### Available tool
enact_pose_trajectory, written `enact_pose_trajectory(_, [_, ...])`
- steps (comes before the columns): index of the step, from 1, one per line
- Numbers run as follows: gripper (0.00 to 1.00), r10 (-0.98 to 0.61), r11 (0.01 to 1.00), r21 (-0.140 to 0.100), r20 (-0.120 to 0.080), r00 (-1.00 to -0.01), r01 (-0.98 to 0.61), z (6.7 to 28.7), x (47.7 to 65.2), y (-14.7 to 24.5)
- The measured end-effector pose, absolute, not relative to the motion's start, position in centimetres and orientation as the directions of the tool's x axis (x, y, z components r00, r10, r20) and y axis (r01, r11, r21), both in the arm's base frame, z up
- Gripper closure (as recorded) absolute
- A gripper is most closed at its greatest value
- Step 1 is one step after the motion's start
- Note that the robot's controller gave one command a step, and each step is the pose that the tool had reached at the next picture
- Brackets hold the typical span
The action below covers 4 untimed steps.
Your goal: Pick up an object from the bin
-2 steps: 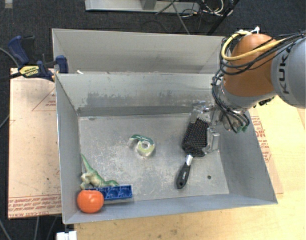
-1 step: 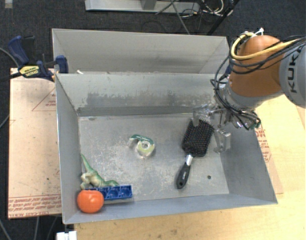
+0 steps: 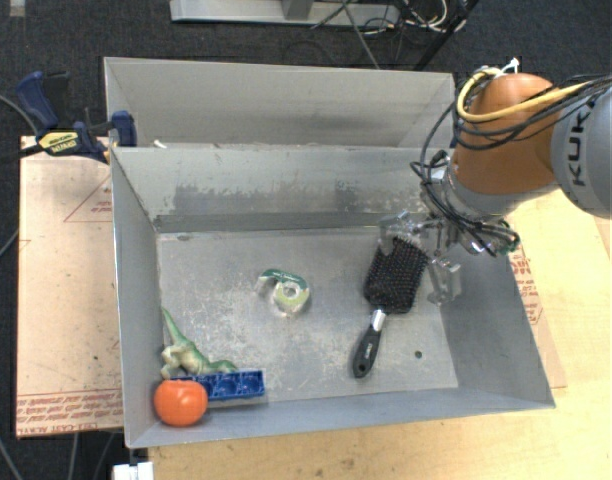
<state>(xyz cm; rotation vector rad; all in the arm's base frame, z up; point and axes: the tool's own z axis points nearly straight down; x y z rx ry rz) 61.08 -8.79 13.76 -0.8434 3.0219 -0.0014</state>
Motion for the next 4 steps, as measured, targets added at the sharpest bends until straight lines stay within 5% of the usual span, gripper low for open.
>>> enact_pose_trajectory(1, [0.00, -0.787, 0.617, -0.006, -0.007, -0.617, -0.787, 8.0, 62.5, -9.2])
enact_pose_trajectory(2, [1.00, -0.848, 0.530, -0.003, -0.005, -0.530, -0.848, 7.4, 65.0, -9.2])
enact_pose_trajectory(4, [1.00, -0.848, 0.530, -0.001, -0.004, -0.530, -0.848, 7.8, 64.9, -9.1])
